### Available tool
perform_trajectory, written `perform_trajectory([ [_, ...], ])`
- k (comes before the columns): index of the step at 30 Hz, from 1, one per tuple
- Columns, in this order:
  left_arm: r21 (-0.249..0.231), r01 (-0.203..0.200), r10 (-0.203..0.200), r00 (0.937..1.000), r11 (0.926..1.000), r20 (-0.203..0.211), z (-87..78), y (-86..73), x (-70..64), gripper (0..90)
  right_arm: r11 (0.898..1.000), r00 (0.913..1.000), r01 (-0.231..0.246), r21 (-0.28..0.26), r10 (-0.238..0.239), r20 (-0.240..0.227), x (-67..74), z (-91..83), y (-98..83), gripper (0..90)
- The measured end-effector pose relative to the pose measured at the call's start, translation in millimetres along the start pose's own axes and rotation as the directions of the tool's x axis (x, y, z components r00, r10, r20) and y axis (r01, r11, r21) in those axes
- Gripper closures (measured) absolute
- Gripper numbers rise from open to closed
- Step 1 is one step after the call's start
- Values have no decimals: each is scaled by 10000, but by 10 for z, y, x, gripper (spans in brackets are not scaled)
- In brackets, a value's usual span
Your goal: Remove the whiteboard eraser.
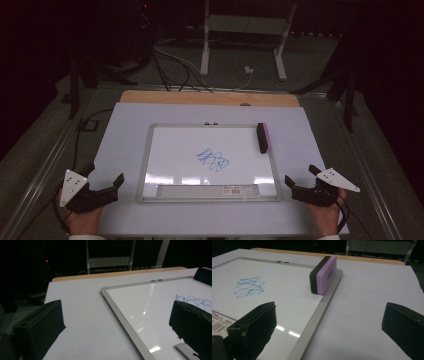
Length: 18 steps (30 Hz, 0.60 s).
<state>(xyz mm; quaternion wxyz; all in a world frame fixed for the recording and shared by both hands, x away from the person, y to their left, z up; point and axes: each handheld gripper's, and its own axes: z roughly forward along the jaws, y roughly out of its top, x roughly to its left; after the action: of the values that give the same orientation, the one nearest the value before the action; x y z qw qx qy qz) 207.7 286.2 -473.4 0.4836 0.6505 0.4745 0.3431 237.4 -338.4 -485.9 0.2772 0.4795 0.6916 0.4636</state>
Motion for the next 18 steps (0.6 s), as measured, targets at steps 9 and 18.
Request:
perform_trajectory([
  [9,18,169,-169,9998,9999,-124,-17,-37,20,5,9992,9995,-320,-222,319,-51,25,-66,177,0],
  [18,304,167,-158,9994,9994,-293,-7,-68,14,5,9999,9999,-106,-99,106,5,22,-75,378,0],
])
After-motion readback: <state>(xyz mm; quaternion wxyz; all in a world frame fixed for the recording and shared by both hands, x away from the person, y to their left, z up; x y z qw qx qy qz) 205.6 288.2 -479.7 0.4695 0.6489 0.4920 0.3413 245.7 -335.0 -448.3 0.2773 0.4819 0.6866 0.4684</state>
